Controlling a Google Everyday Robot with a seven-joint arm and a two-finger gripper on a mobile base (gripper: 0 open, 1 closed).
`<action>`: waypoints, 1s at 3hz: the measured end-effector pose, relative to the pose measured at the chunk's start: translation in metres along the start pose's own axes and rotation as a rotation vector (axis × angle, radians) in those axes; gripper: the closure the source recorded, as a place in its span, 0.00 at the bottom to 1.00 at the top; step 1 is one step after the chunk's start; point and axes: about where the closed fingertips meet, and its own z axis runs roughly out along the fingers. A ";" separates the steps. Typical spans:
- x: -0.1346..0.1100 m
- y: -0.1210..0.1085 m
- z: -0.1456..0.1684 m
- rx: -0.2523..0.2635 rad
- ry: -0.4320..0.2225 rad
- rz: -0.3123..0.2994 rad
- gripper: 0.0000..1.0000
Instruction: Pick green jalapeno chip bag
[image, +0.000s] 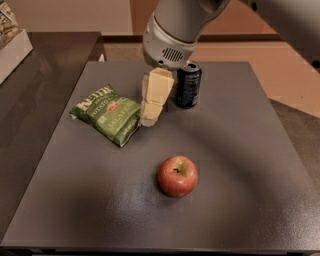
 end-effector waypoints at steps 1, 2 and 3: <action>-0.008 -0.010 0.034 -0.018 0.045 -0.030 0.00; -0.005 -0.015 0.061 -0.021 0.116 -0.045 0.00; 0.002 -0.023 0.079 -0.004 0.191 -0.048 0.00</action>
Offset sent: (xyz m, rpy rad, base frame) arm 0.0388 0.0404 -0.0805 -0.2225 -0.0171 0.0209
